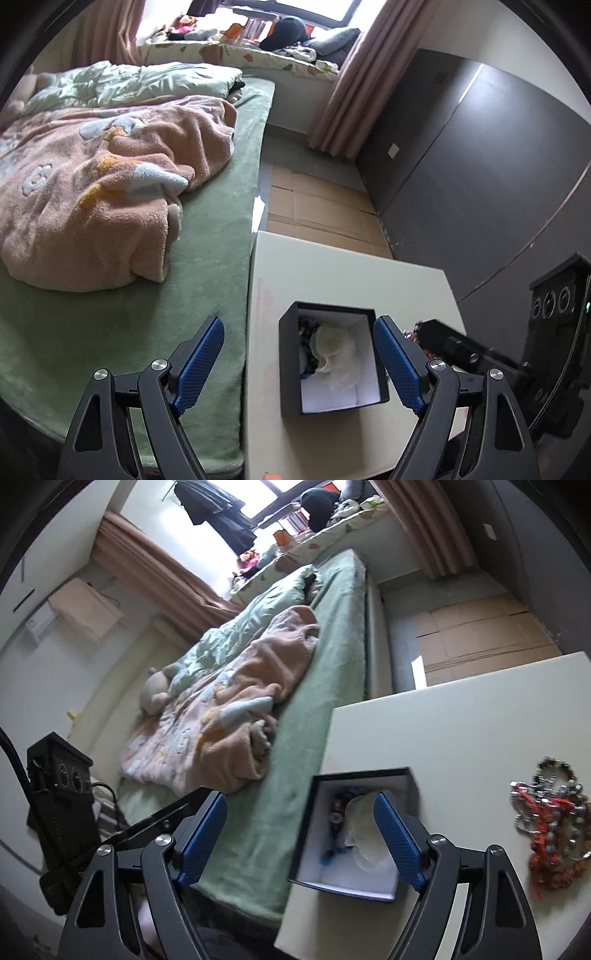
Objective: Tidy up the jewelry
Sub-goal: 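Reach the left tool into the pile and grasp the red string bracelet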
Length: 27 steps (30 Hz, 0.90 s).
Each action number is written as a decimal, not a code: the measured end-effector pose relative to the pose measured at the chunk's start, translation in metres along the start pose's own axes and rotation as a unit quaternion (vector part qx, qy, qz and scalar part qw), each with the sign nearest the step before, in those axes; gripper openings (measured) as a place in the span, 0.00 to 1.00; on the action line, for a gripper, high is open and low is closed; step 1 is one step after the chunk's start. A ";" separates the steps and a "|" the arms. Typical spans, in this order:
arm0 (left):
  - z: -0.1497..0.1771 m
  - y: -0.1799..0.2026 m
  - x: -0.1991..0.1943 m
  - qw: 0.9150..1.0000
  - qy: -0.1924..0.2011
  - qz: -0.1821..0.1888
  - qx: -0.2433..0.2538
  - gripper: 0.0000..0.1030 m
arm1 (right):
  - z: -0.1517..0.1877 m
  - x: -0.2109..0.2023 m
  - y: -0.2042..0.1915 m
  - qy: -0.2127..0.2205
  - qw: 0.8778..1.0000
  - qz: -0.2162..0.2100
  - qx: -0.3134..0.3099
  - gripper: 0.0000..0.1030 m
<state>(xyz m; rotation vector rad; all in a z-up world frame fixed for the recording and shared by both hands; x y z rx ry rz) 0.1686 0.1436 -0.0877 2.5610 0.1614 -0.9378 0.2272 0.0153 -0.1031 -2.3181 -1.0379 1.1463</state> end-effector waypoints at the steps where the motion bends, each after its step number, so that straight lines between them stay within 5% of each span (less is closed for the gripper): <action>1: 0.001 0.001 -0.001 1.000 0.001 -0.001 0.003 0.81 | -0.001 -0.006 0.003 0.003 1.000 0.009 0.000 0.80; 9: 0.012 0.016 -0.009 1.000 0.004 0.013 0.023 0.84 | 0.005 -0.049 0.019 0.014 0.998 0.052 -0.016 0.82; 15: 0.024 0.042 -0.009 0.999 -0.002 0.032 0.041 0.96 | 0.009 -0.085 0.032 0.033 0.997 0.070 -0.019 1.00; 27: 0.044 0.101 0.001 0.993 -0.017 0.067 0.094 0.97 | 0.008 -0.142 0.082 0.072 0.988 0.139 0.004 1.00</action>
Point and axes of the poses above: each gripper's, at about its wrist camera, not at the fingertips, and x roughly the way its jaws point, y to its right, z to its underside, the point moved 6 cm from there along x, roughly the way its jaws point, and after that the axes turned 8 degrees about y, right-handed, at the moved point
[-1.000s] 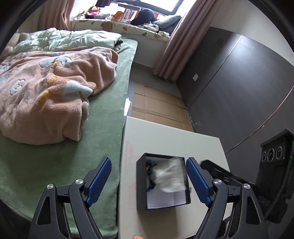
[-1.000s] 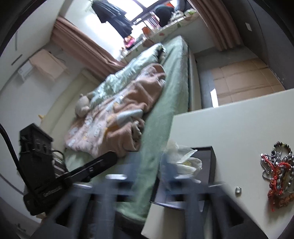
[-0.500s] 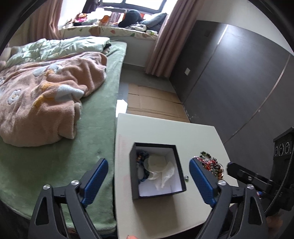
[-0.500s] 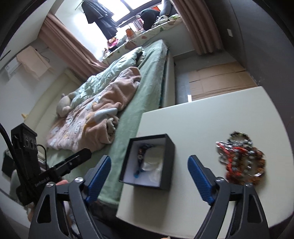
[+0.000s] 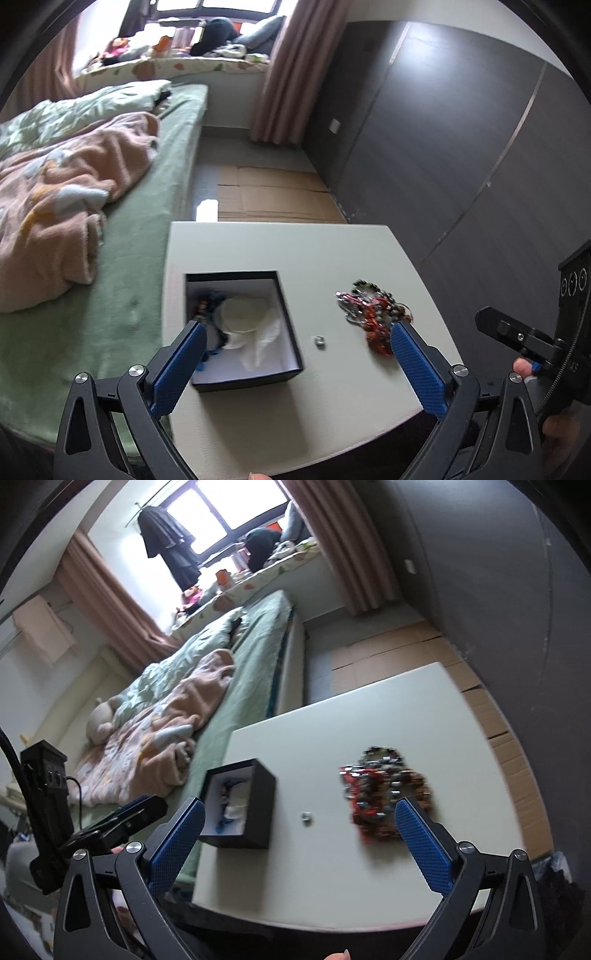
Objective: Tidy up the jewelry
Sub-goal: 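Reach the left tool into the pile and grasp the red string bracelet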
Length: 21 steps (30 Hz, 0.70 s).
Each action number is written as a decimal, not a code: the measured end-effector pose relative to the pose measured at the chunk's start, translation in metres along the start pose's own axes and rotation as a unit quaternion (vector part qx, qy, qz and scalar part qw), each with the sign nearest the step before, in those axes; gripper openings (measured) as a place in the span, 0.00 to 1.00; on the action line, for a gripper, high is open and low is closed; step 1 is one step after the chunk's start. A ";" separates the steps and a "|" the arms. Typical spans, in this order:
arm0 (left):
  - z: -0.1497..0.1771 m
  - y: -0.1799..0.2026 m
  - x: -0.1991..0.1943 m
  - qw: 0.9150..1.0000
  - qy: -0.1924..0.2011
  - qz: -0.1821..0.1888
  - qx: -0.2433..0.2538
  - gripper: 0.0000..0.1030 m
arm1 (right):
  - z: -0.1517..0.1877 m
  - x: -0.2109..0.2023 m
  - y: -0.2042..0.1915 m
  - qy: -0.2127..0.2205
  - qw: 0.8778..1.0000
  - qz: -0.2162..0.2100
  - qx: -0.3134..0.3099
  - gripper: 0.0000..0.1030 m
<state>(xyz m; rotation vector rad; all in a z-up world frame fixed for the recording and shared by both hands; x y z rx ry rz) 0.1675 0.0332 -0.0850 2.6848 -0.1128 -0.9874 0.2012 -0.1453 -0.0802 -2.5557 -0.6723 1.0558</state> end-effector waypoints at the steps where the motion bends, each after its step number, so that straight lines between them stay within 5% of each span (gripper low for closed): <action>1: 0.001 0.005 0.004 1.000 -0.006 0.001 0.006 0.97 | 0.000 0.000 0.005 -0.002 1.000 0.007 0.001 1.00; 8: 0.005 0.030 0.029 0.998 -0.052 0.038 0.019 0.96 | -0.004 -0.009 0.037 0.006 0.999 0.043 0.017 1.00; 14: -0.003 0.050 0.046 0.994 -0.085 0.052 0.047 0.82 | 0.001 -0.010 0.062 -0.003 0.998 0.067 0.021 1.00; 17: -0.005 0.060 0.063 0.991 -0.103 0.056 0.058 0.69 | 0.004 -0.007 0.078 -0.012 0.996 0.082 0.038 0.98; 21: 0.003 0.068 0.093 0.987 -0.140 0.057 0.058 0.49 | 0.012 0.001 0.096 -0.037 0.993 0.080 0.081 0.77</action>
Point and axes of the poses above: each gripper's, at about its wrist camera, not at the fingertips, and x roughly the way its jaws point, y to its right, z to its underside, the point moved 6 cm from there along x, roughly the way its jaws point, and after that the axes turned 8 degrees about y, right-handed, at the moved point
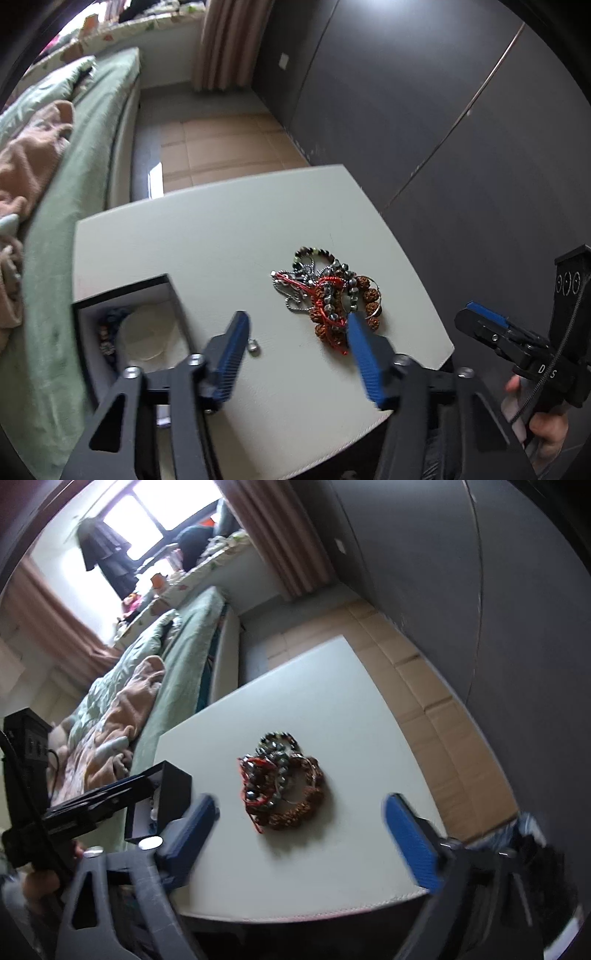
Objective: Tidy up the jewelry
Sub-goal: 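Reach the left tool into the pile and grasp the red string bracelet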
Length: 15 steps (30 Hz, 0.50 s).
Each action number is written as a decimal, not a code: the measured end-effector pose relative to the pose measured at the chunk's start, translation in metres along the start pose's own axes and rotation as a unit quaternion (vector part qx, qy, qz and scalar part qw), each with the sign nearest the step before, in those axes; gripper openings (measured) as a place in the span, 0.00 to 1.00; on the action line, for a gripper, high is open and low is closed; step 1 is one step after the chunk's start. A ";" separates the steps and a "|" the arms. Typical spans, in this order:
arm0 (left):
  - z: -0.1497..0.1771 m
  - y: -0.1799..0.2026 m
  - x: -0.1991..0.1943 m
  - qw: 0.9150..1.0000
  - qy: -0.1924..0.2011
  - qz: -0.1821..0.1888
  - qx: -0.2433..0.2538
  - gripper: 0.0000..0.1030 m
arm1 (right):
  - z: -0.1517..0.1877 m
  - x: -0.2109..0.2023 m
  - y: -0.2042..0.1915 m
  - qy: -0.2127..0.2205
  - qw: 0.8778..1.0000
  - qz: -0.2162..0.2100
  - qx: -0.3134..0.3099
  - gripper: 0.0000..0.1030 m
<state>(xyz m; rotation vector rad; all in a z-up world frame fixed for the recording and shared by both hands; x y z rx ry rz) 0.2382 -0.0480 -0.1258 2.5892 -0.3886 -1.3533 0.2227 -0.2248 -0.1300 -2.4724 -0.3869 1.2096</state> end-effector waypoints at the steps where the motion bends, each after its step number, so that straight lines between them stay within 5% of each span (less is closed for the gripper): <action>1: -0.001 0.001 0.005 1.000 -0.005 0.000 0.000 0.47 | 0.002 0.004 0.005 -0.007 1.000 0.000 0.012 0.75; 15: -0.002 0.009 0.067 0.999 -0.038 0.019 0.012 0.29 | 0.001 0.039 0.021 -0.048 0.998 0.021 0.032 0.45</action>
Point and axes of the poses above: each gripper's, at about its wrist camera, not at the fingertips, and x roughly the way its jaws point, y to its right, z to its underside, the point moved 6 cm from there along x, roughly the way its jaws point, and after that the axes turned 8 degrees about y, right-handed, at the moved point
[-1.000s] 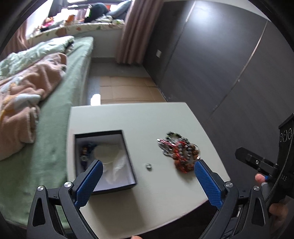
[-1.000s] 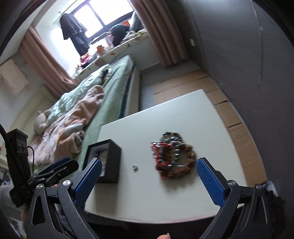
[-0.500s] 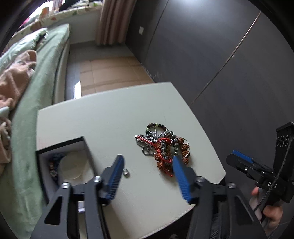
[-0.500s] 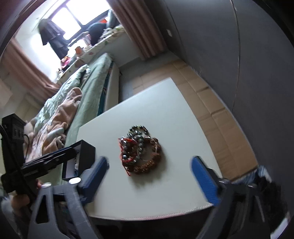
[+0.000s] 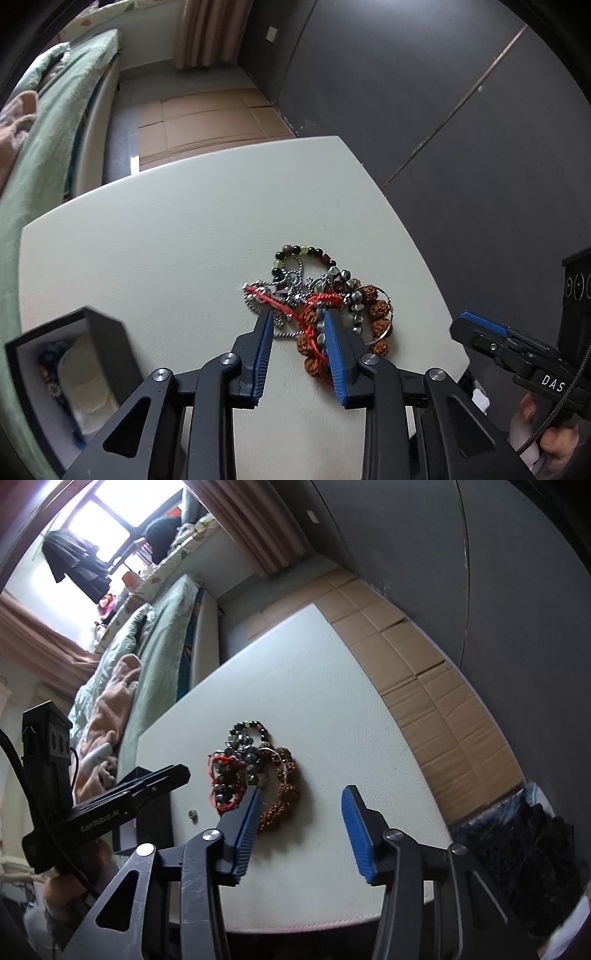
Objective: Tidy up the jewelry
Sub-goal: 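Reach the left tool into the pile and grasp the red string bracelet, then lift the red bracelet with the left tool while the right tool grasps a silver ring chain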
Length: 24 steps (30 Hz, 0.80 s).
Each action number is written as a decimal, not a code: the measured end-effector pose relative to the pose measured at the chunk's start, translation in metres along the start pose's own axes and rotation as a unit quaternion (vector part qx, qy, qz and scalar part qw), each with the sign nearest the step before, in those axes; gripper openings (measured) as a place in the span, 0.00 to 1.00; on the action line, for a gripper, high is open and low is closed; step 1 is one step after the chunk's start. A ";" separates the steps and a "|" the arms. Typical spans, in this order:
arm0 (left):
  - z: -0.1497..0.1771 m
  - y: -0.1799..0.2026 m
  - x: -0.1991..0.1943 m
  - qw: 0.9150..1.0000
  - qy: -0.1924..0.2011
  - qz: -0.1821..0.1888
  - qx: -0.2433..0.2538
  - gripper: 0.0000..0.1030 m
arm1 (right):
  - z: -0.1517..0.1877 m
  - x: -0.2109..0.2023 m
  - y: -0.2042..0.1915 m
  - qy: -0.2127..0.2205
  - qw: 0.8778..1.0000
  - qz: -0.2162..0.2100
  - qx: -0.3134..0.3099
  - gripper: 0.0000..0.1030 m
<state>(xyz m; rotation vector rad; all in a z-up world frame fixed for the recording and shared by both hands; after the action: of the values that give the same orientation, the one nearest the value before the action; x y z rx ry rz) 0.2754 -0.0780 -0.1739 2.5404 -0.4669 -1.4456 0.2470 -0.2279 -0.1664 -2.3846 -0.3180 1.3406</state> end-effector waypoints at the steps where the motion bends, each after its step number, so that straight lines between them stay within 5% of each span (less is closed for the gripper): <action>1: 0.001 0.000 0.004 1.000 -0.003 -0.006 0.007 0.29 | -0.001 0.002 -0.001 -0.003 1.000 0.001 -0.002 0.45; 12: 0.005 -0.008 0.027 1.000 -0.016 -0.013 0.013 0.19 | -0.007 0.025 -0.018 -0.023 0.999 0.012 -0.022 0.45; 16: 0.006 -0.010 0.029 1.000 -0.022 0.001 0.007 0.02 | -0.007 0.037 -0.022 -0.034 0.999 0.021 -0.030 0.45; 19: 0.004 -0.008 0.024 1.000 -0.012 0.006 0.008 0.01 | -0.008 0.048 -0.026 -0.044 0.998 0.030 -0.037 0.33; 24: -0.002 -0.002 0.000 0.999 0.011 0.027 0.014 0.01 | -0.006 0.060 -0.025 -0.059 0.996 0.046 -0.040 0.29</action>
<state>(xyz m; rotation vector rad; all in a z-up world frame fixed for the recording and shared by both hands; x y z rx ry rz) 0.2778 -0.0766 -0.1734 2.5409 -0.5516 -1.4007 0.2827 -0.1846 -0.1986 -2.4166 -0.3036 1.5425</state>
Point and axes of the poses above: each gripper's, at about its wrist camera, not at the fingertips, and x roughly the way its jaws point, y to its right, z to its underside, the point moved 6 cm from there along x, roughly the way its jaws point, and after that the axes turned 8 degrees about y, right-handed, at the moved point
